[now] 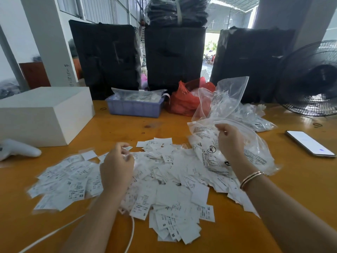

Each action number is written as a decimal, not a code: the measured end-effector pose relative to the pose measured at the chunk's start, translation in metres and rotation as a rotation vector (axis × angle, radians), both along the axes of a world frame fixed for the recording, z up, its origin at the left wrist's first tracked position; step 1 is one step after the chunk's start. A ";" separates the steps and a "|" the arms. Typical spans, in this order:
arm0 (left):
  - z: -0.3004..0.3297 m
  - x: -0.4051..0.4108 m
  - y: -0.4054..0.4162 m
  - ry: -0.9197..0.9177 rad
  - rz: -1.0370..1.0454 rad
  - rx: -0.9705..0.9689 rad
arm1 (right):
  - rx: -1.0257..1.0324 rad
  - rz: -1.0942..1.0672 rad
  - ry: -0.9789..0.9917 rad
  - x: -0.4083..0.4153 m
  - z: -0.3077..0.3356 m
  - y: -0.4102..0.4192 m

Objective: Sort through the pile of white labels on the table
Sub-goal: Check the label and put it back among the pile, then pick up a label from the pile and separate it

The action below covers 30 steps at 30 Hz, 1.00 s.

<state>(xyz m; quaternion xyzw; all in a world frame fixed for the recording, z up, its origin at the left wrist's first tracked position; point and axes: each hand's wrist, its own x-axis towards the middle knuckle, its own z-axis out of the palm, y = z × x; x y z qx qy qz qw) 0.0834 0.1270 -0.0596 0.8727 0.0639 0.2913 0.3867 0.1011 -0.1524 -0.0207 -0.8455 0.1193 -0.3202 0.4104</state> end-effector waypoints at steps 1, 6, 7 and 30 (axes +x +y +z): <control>-0.001 0.000 0.003 0.018 0.049 0.094 | -0.081 -0.026 0.106 0.006 0.000 -0.010; -0.004 -0.003 -0.005 -0.099 0.012 0.401 | -0.476 -0.054 0.645 0.019 -0.012 -0.034; -0.005 -0.004 -0.011 -0.158 -0.064 0.432 | -0.496 -0.062 0.654 0.018 -0.014 -0.032; -0.009 -0.017 -0.041 -0.194 -0.583 0.253 | -0.025 0.118 -0.164 -0.022 0.001 0.016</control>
